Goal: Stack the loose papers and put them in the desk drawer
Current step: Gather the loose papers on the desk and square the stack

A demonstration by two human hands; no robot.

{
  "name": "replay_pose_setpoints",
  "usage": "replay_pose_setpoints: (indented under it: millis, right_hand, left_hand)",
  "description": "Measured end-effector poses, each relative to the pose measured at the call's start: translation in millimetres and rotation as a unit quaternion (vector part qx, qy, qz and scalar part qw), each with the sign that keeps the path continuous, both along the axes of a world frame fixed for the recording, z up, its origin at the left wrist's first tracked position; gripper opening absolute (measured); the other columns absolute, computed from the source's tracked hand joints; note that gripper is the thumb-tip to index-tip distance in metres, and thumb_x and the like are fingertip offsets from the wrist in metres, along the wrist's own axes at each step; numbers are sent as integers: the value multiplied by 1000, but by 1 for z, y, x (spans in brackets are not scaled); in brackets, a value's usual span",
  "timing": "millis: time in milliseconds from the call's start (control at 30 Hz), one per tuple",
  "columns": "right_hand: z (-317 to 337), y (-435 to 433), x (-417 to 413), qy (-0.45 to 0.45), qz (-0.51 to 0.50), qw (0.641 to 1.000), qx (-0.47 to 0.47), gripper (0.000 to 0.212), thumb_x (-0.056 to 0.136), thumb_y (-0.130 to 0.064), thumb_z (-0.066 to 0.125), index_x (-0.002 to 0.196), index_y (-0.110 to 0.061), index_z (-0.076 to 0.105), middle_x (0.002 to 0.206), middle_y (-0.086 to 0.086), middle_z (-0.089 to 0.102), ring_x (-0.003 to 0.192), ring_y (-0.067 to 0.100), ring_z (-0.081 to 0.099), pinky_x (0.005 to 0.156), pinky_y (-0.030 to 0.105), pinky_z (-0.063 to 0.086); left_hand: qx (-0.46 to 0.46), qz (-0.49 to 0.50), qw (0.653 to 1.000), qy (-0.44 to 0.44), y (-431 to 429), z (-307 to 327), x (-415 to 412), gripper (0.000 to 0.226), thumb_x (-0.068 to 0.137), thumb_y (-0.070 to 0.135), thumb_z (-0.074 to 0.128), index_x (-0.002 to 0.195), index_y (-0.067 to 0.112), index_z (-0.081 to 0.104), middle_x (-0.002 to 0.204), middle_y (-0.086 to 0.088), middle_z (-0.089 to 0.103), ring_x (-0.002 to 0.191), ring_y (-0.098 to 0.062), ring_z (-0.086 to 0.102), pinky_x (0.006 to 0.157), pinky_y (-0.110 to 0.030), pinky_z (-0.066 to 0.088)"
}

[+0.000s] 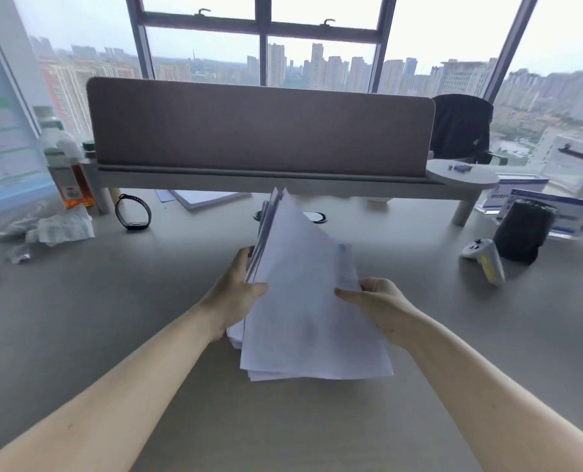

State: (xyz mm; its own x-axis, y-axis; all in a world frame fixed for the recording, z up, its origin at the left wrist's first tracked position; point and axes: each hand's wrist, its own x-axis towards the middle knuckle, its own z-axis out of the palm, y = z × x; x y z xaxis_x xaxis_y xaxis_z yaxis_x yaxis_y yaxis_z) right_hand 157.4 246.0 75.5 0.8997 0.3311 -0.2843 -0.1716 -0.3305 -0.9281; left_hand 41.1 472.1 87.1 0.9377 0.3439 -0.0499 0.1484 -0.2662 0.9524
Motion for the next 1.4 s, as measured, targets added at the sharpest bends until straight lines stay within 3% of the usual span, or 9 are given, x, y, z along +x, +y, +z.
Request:
replay_pose_setpoints:
  millis: [233, 367, 433, 533, 700, 900, 1100, 1233, 1400]
  right_hand:
    - [75, 24, -29, -171, -11, 951, 256, 20, 97, -13, 63, 115, -19, 67, 100, -1, 80, 92, 22, 74, 94, 44, 58]
    - [101, 32, -60, -338, 28, 909, 244, 36, 99, -1, 54, 134, -12, 52, 114, -20, 70, 109, 6, 67, 97, 28, 54]
    - [91, 25, -71, -359, 20, 912, 198, 38, 99, -4, 59, 135, -15, 52, 108, -36, 66, 113, 5, 67, 101, 35, 54]
    - [75, 15, -81, -337, -2, 920, 202, 41, 95, -19, 65, 132, -31, 54, 121, -15, 71, 116, 16, 69, 102, 52, 53]
    - [81, 15, -81, -328, -2, 921, 210, 33, 98, -10, 62, 118, -35, 52, 104, -27, 74, 98, -2, 71, 91, 32, 57]
    - [87, 12, -79, -253, 2, 930, 268, 31, 97, -3, 62, 127, -9, 63, 118, 16, 75, 104, 25, 73, 92, 47, 57]
    - [78, 9, -76, -219, 6, 943, 251, 26, 98, -4, 56, 114, -19, 69, 98, -5, 80, 91, 14, 75, 83, 38, 57]
    - [77, 9, -73, -225, 5, 943, 245, 31, 99, -3, 52, 121, -19, 65, 112, 4, 78, 109, 28, 72, 97, 50, 54]
    - [75, 13, -73, -249, 17, 941, 229, 35, 95, -3, 51, 117, -26, 66, 110, -1, 77, 107, 23, 71, 94, 43, 54]
  left_hand:
    - [69, 57, 953, -291, 0, 66, -37, 40, 97, 3, 57, 134, 16, 49, 117, 22, 72, 108, -5, 69, 92, -24, 53]
    - [171, 114, 912, -356, -7, 76, -50, 26, 103, 10, 55, 126, 10, 43, 111, 34, 66, 98, -3, 66, 85, -35, 55]
    - [161, 135, 917, -339, -9, 63, -55, 27, 101, 20, 59, 122, 13, 44, 111, 26, 68, 96, -7, 69, 83, -46, 57]
    - [121, 153, 937, -290, -11, 43, -63, 29, 95, 34, 63, 117, 24, 46, 110, 25, 69, 95, -1, 71, 83, -51, 59]
    - [78, 147, 945, -281, -4, 51, -59, 39, 94, 31, 66, 127, 28, 46, 119, 17, 70, 107, -9, 70, 92, -49, 57]
    - [-149, 102, 949, -259, -10, 63, -53, 25, 98, 15, 65, 123, 15, 65, 111, -1, 79, 100, -22, 75, 81, -37, 60]
    - [-203, 36, 956, -210, -5, 58, -57, 33, 98, -2, 45, 125, 4, 63, 109, -6, 77, 97, -18, 72, 78, -28, 57]
    - [86, 160, 949, -257, 6, 93, -58, 39, 91, 10, 53, 130, 17, 52, 123, 13, 66, 118, -8, 61, 94, -31, 45]
    - [554, 49, 772, -309, -22, 176, -47, 77, 95, 22, 54, 163, 10, 22, 171, -5, 24, 159, -22, 16, 129, -41, 7]
